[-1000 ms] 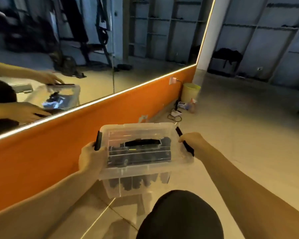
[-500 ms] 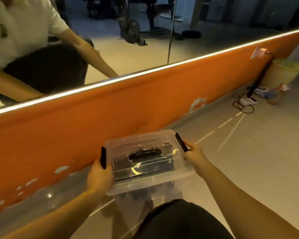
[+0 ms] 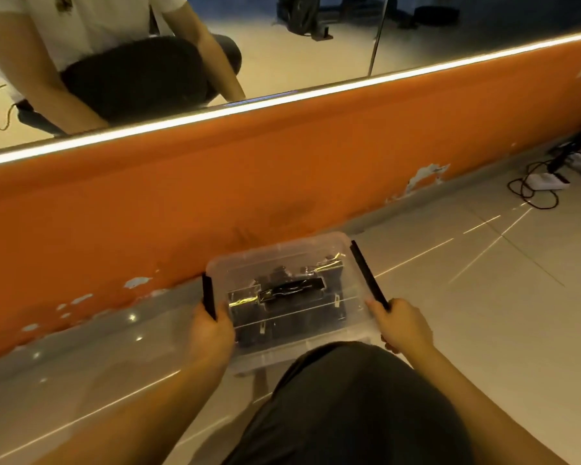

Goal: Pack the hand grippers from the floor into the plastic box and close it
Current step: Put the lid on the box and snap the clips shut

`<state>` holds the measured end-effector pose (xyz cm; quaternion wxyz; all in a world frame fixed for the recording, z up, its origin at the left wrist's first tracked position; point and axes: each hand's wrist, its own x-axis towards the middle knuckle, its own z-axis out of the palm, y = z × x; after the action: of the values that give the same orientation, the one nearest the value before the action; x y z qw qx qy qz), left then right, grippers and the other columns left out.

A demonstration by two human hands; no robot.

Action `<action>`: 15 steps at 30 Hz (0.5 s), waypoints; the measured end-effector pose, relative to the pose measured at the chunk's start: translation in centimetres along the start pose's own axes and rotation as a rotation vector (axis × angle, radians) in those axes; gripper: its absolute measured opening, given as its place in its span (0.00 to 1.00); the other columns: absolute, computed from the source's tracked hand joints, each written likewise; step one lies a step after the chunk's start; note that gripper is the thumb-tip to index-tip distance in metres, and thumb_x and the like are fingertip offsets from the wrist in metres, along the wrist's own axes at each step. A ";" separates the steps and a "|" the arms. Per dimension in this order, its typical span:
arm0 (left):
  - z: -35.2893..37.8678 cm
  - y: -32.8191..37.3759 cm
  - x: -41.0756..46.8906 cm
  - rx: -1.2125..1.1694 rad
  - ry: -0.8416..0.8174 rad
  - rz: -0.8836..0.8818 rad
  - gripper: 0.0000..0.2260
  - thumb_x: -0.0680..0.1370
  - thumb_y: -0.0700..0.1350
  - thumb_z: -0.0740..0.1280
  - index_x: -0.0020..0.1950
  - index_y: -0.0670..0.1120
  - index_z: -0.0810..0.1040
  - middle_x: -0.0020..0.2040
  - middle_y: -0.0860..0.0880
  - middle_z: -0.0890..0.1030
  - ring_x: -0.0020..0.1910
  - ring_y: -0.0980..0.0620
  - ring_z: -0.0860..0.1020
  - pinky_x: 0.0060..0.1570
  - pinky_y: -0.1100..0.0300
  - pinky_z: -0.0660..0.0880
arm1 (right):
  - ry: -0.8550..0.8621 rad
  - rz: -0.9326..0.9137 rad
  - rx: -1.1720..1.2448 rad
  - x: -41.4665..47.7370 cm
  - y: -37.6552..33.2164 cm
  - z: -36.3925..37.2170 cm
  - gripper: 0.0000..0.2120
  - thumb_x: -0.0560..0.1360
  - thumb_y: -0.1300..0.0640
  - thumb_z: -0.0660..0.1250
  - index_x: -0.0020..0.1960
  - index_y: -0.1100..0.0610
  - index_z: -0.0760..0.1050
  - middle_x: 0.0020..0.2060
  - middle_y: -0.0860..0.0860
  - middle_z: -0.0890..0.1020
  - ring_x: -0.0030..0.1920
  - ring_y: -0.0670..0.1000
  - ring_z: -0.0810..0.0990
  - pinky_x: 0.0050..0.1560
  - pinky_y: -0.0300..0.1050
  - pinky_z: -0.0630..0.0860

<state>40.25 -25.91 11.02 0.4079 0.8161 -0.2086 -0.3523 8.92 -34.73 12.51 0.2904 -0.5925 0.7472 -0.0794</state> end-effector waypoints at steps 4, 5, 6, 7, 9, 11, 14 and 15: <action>1.3 0.4 0.7 -0.021 0.057 -0.013 0.14 0.84 0.50 0.62 0.68 0.49 0.71 0.45 0.45 0.80 0.38 0.47 0.80 0.33 0.56 0.73 | 0.022 -0.007 -0.024 2.0 -1.9 -0.1 0.18 0.84 0.44 0.58 0.49 0.58 0.76 0.36 0.52 0.78 0.38 0.51 0.79 0.39 0.46 0.75; 1.8 0.5 0.8 -0.025 0.073 -0.018 0.14 0.84 0.50 0.62 0.69 0.49 0.71 0.46 0.45 0.80 0.39 0.47 0.80 0.33 0.56 0.73 | 0.011 0.003 -0.003 3.0 -2.5 -0.3 0.19 0.84 0.45 0.57 0.51 0.60 0.77 0.37 0.52 0.78 0.40 0.53 0.79 0.41 0.47 0.74; 2.3 0.7 1.1 -0.023 0.089 -0.011 0.15 0.84 0.50 0.61 0.69 0.49 0.70 0.47 0.46 0.80 0.39 0.47 0.80 0.33 0.56 0.73 | 0.001 0.011 0.013 4.1 -3.0 -0.4 0.19 0.85 0.47 0.56 0.54 0.61 0.77 0.39 0.54 0.79 0.43 0.55 0.79 0.44 0.48 0.74; 2.8 1.0 1.5 -0.014 0.105 -0.007 0.15 0.84 0.50 0.61 0.70 0.48 0.70 0.48 0.46 0.81 0.40 0.46 0.81 0.33 0.56 0.73 | -0.011 0.016 0.024 5.1 -3.6 -0.5 0.20 0.85 0.47 0.54 0.56 0.62 0.77 0.42 0.55 0.80 0.45 0.57 0.80 0.46 0.49 0.75; 3.6 1.7 2.5 0.039 0.139 -0.004 0.16 0.84 0.51 0.60 0.70 0.47 0.69 0.49 0.46 0.81 0.40 0.46 0.81 0.34 0.54 0.75 | -0.031 0.014 0.032 6.7 -4.6 -0.7 0.20 0.86 0.48 0.52 0.59 0.62 0.76 0.45 0.58 0.79 0.48 0.59 0.79 0.48 0.50 0.74; 4.0 2.3 3.5 0.096 0.161 -0.004 0.17 0.84 0.51 0.59 0.70 0.45 0.68 0.50 0.44 0.81 0.40 0.44 0.80 0.36 0.52 0.76 | -0.047 0.010 0.039 7.8 -5.2 -0.9 0.20 0.86 0.49 0.52 0.61 0.63 0.76 0.45 0.57 0.78 0.47 0.59 0.77 0.47 0.50 0.72; 4.3 2.3 4.2 0.178 0.183 0.020 0.18 0.84 0.52 0.58 0.71 0.45 0.67 0.53 0.43 0.80 0.42 0.42 0.80 0.41 0.48 0.78 | -0.064 0.015 0.053 8.6 -5.1 -1.0 0.20 0.86 0.50 0.53 0.63 0.63 0.75 0.46 0.57 0.78 0.48 0.59 0.77 0.48 0.50 0.72; 4.3 2.4 4.0 0.189 0.187 0.012 0.18 0.84 0.51 0.58 0.71 0.45 0.67 0.54 0.43 0.80 0.43 0.42 0.80 0.42 0.47 0.78 | -0.066 0.021 0.060 8.6 -5.0 -1.0 0.20 0.86 0.49 0.53 0.63 0.63 0.74 0.47 0.57 0.78 0.48 0.59 0.77 0.48 0.50 0.72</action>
<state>39.62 -32.03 9.51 0.3490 0.8789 -0.2069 -0.2507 11.49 -44.43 12.75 0.3335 -0.5780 0.7405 -0.0792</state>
